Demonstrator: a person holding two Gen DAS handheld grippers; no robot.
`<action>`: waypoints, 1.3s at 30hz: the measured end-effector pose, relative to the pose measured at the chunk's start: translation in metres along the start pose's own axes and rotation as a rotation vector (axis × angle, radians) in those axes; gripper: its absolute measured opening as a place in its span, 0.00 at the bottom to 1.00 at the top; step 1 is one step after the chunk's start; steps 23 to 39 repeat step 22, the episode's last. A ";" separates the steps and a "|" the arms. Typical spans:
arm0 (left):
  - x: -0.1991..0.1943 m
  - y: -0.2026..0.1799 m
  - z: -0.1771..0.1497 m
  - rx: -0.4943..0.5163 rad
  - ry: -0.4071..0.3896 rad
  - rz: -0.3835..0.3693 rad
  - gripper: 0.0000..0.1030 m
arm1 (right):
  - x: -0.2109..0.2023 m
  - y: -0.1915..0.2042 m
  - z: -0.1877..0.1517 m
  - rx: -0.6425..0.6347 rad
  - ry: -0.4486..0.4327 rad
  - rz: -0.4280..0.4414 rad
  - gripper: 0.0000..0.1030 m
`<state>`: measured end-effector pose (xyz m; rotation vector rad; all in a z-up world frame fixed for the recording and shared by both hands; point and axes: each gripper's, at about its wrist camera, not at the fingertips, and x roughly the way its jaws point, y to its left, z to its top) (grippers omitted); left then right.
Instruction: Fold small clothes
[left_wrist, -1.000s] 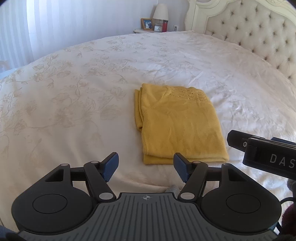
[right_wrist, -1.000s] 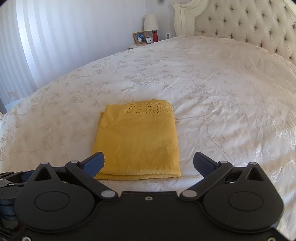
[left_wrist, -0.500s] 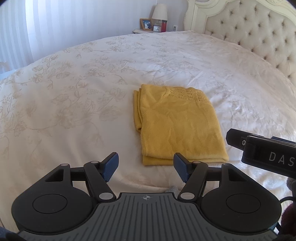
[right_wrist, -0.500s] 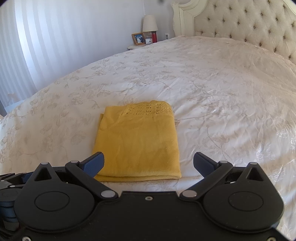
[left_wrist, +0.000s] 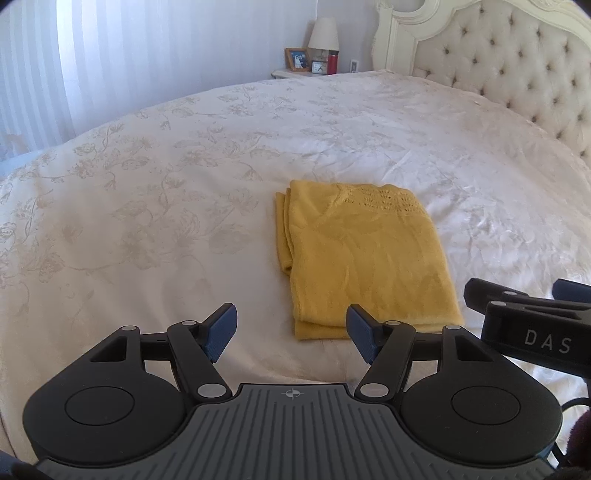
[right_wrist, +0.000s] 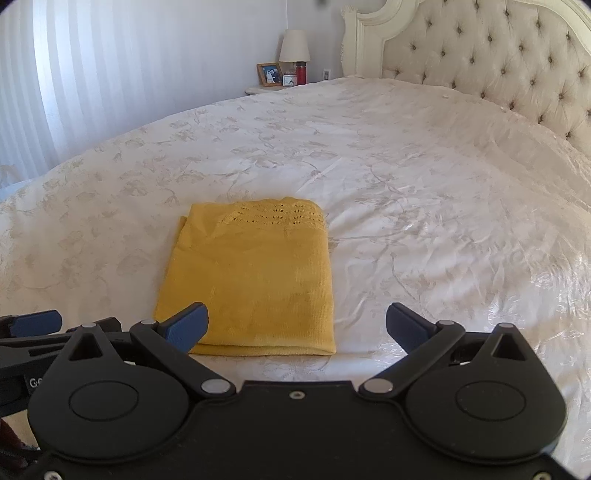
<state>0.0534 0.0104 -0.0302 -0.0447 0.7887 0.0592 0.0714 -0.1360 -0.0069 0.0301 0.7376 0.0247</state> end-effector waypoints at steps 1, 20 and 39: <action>0.000 0.001 0.000 0.001 0.000 0.001 0.62 | 0.000 0.000 0.000 -0.003 0.001 -0.002 0.99; 0.006 0.003 -0.002 -0.010 0.027 -0.023 0.62 | 0.000 -0.006 -0.001 0.005 0.001 0.006 0.99; 0.007 0.003 -0.001 -0.003 0.024 -0.022 0.62 | 0.000 -0.005 0.000 0.005 0.001 0.006 0.99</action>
